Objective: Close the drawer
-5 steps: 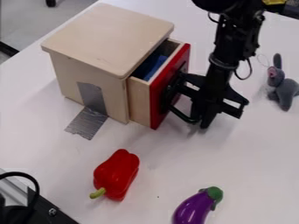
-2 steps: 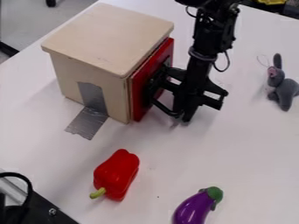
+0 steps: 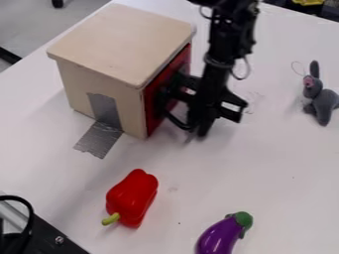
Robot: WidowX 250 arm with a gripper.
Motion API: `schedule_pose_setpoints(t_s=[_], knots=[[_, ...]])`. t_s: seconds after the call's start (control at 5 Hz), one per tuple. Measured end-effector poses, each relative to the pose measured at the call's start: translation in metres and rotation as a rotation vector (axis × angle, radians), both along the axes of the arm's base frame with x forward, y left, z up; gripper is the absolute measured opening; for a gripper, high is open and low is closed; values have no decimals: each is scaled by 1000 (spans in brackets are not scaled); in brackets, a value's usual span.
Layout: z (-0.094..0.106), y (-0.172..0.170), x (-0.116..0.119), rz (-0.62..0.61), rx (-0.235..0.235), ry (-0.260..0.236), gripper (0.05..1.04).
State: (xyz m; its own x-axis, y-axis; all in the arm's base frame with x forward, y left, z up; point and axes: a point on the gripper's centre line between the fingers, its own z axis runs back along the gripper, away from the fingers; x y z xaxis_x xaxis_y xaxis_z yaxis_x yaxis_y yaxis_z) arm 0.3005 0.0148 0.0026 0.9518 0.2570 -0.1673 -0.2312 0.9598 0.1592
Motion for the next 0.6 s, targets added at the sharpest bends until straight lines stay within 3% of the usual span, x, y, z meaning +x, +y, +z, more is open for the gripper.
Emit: schedule_pose_setpoints(t_s=[0.2, 0.4, 0.6], knots=[[1, 0, 0, 4, 0, -7, 161], [3, -1, -4, 37, -8, -15, 402], [10, -5, -4, 31, -30, -60, 726]])
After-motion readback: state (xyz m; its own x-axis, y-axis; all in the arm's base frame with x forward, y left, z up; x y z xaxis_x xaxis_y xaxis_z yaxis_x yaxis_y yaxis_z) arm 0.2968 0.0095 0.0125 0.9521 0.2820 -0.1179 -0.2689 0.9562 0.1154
